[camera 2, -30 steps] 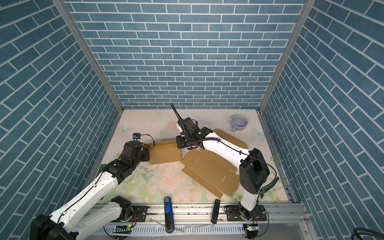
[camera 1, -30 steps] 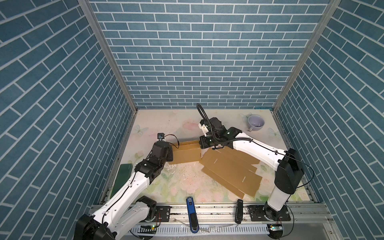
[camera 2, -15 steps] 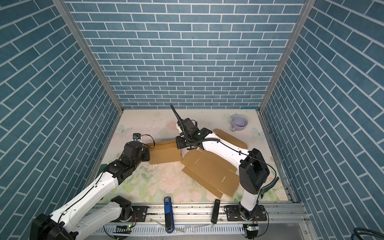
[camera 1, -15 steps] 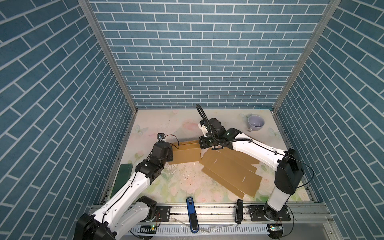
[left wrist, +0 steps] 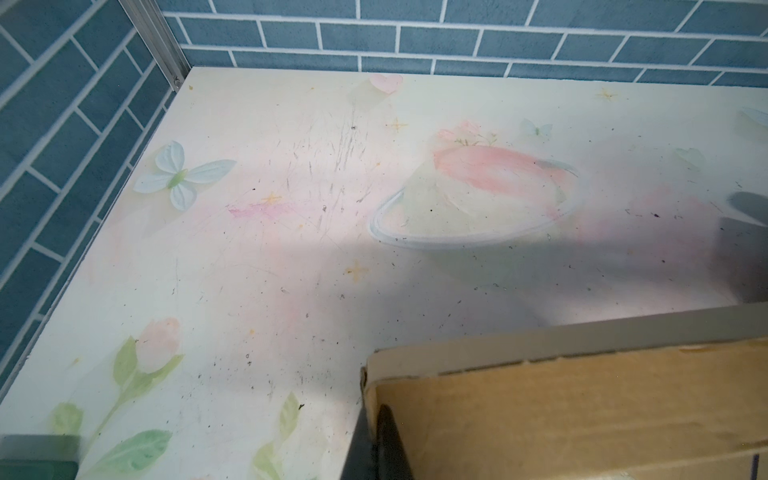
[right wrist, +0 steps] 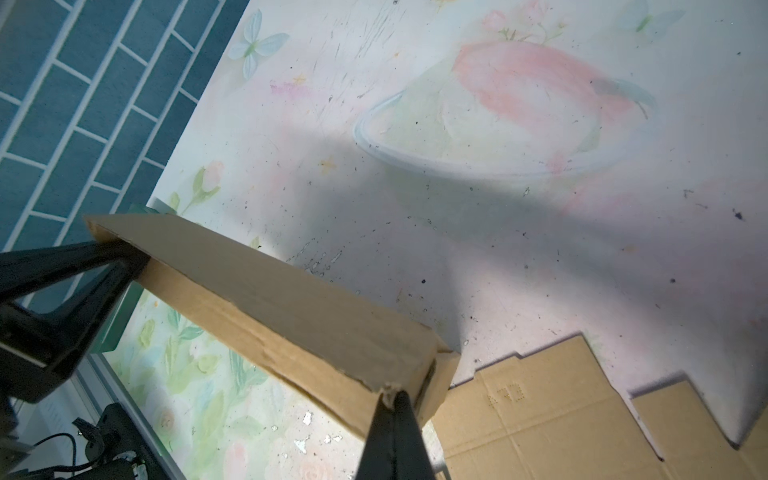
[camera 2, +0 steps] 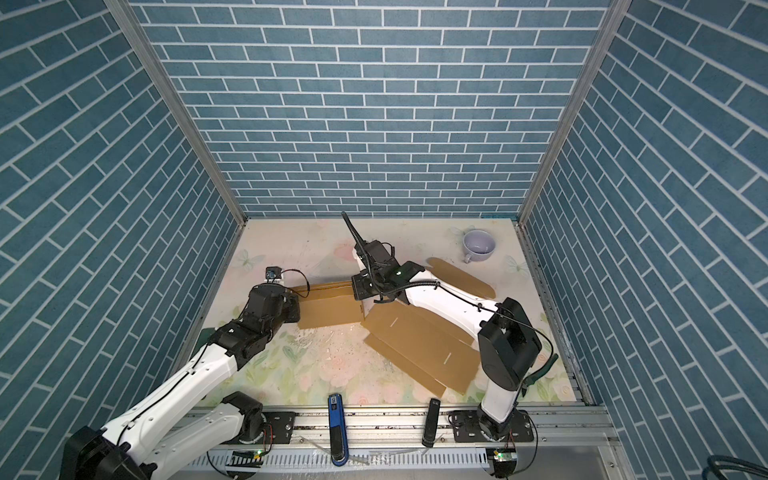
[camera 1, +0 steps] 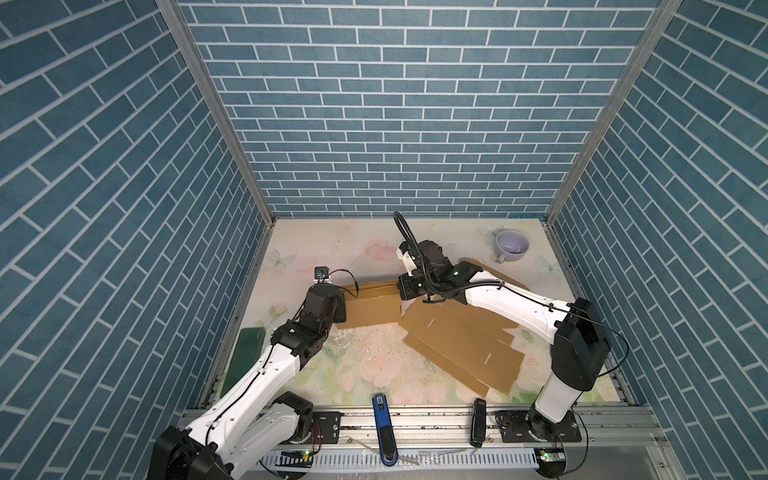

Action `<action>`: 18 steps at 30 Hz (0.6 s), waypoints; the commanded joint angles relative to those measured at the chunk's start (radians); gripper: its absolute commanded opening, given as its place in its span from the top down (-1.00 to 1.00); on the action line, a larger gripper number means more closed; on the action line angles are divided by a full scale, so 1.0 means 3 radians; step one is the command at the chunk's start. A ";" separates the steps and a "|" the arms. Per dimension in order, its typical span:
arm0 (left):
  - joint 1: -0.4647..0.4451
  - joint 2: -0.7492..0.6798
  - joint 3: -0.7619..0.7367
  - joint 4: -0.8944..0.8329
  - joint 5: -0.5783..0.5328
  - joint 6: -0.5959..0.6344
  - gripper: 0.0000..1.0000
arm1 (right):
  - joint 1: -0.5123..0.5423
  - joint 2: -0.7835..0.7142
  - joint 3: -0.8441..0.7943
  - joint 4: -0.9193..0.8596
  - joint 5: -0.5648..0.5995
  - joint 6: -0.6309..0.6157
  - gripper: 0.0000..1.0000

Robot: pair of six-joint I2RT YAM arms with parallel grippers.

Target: Fold the paper box

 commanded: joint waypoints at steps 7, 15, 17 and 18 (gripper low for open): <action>-0.0083 0.0037 -0.0133 -0.0137 0.0254 -0.0020 1.00 | 0.0158 -0.0050 -0.0313 0.0020 -0.0137 -0.0171 1.00; -0.0086 0.0002 -0.0176 -0.0106 0.0231 -0.0005 1.00 | 0.0157 -0.0169 -0.0303 -0.0099 -0.0121 -0.0188 0.68; -0.0088 -0.0016 -0.0198 -0.0097 0.0230 0.0006 1.00 | 0.0153 -0.0237 -0.0303 -0.0151 -0.0108 -0.0205 0.55; -0.0090 -0.0023 -0.0210 -0.0097 0.0232 0.0008 1.00 | 0.0153 -0.0266 -0.0298 -0.0177 -0.0092 -0.0205 0.50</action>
